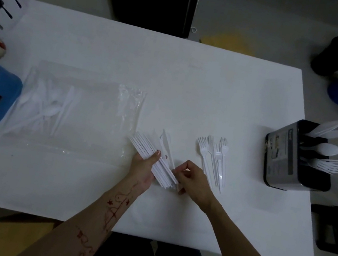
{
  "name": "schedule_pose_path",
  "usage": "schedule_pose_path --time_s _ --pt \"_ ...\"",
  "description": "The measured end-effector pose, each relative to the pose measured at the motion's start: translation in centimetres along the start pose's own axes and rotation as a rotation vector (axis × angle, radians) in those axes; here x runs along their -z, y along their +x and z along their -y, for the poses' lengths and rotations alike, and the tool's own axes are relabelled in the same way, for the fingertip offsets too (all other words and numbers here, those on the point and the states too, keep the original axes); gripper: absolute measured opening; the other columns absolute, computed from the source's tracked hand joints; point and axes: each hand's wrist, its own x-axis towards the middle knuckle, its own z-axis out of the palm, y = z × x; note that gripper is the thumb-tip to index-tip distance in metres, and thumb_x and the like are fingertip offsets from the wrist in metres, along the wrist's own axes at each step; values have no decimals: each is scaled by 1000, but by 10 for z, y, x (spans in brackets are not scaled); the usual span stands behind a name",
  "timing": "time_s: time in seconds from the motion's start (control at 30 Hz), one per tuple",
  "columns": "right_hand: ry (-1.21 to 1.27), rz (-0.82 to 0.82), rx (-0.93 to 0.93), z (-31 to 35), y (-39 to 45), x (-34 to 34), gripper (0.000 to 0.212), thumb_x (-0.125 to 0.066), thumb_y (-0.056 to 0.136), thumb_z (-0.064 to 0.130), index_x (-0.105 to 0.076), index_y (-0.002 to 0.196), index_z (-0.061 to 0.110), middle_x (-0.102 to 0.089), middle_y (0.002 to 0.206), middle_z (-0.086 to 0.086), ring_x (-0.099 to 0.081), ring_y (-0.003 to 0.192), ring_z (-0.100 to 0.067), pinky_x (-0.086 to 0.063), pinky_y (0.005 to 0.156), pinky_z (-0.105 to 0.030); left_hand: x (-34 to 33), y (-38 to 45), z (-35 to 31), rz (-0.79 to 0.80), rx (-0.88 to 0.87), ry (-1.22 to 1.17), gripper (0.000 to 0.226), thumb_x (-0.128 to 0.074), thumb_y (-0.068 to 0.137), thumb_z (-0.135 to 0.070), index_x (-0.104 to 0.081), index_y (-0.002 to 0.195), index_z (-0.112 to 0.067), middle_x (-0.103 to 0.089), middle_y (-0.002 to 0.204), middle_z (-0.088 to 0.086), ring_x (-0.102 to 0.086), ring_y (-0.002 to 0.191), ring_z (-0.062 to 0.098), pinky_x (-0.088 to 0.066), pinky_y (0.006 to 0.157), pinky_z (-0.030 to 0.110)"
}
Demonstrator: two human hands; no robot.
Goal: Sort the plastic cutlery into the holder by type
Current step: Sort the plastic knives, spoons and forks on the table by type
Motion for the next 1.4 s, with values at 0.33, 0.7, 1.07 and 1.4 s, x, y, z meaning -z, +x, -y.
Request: schedule_pose_path --time_s 0.33,0.7,1.07,1.4 --pt "-52 -134 107 -2 2 4 13 -71 88 24 -63 89 13 -70 86 -5 -65 68 -15 -47 45 -20 -4 -4 0 60 -22 56 42 -61 86 4 -52 127 3 -61 119 21 -61 105 32 -53 85 41" --pt "-138 -162 215 15 -8 22 9 -73 87 19 -76 93 15 -69 76 13 -61 65 -1 -40 50 -7 -21 -8 -3 216 -47 127 30 -57 89 2 -54 118 -7 -62 117 21 -61 106 37 -51 90 49" --pt "-46 -325 219 28 -38 105 14 -76 84 18 -79 97 16 -76 88 0 -70 68 -14 -54 52 -22 -120 -19 -8 434 -70 321 24 -59 88 4 -54 111 3 -62 106 19 -61 97 33 -53 85 46" --pt "-156 -443 317 86 -39 255 8 -79 81 16 -75 78 10 -74 71 -5 -71 65 -12 -60 65 -25 -273 -38 -11 586 -392 487 43 -64 84 3 -47 124 -3 -65 113 17 -65 102 31 -57 81 40"
